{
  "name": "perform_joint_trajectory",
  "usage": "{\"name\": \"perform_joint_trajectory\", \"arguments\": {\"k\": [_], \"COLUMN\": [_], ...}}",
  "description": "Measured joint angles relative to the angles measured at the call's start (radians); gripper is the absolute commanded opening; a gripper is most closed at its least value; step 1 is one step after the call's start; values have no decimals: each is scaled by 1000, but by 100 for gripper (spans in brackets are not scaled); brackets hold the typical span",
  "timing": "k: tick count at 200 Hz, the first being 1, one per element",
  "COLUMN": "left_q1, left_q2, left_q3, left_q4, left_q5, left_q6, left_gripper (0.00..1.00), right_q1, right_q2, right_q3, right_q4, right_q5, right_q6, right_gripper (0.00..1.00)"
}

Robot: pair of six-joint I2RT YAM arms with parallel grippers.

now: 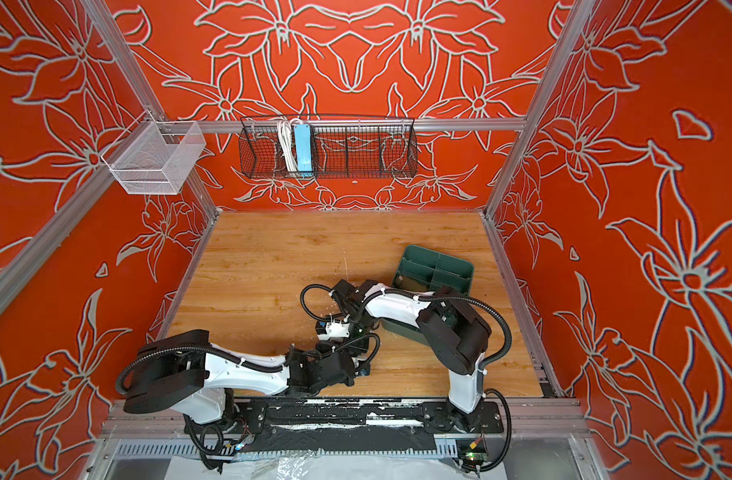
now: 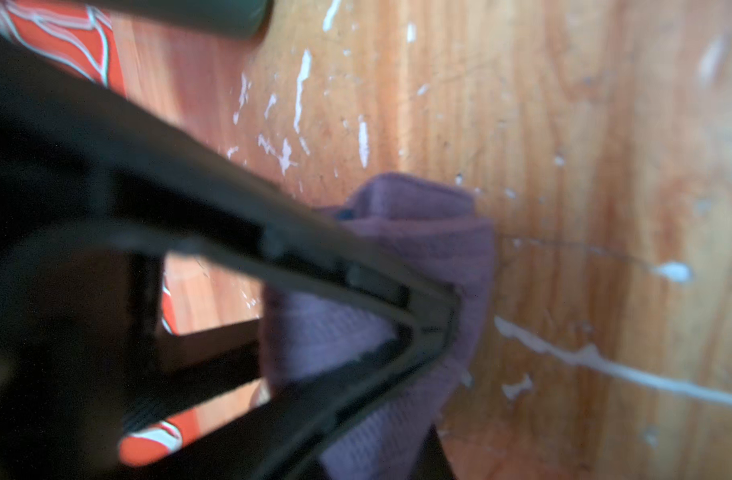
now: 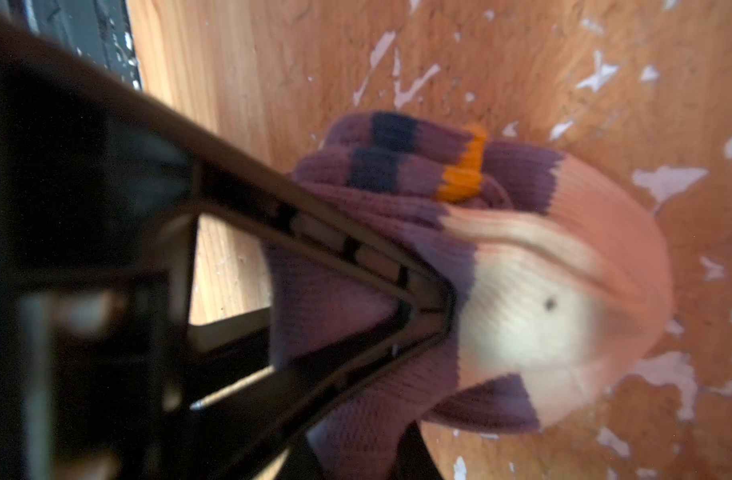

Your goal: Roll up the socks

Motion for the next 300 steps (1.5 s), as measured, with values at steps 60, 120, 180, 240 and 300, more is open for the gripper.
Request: {"name": "perform_joint_trajectory", "arguments": {"k": [60, 120, 180, 240, 300], "left_q1": [15, 11, 45, 155, 244], "left_q2": [-6, 65, 81, 177, 297], "left_q3": [32, 95, 178, 412, 607], "left_q4": [-58, -31, -156, -423, -638], "left_q5": [89, 91, 186, 460, 634], "left_q6": [36, 35, 32, -12, -31], "left_gripper": [0, 0, 0, 0, 0], "right_q1": [25, 21, -89, -134, -135], "right_q2": [-116, -428, -789, -1062, -1385], "right_q3": [-114, -296, -453, -521, -499], "right_q4": [112, 271, 662, 858, 774], "right_q5": [99, 303, 697, 919, 964], "right_q6": [70, 112, 159, 286, 306], "right_gripper": [51, 57, 91, 98, 93]}}
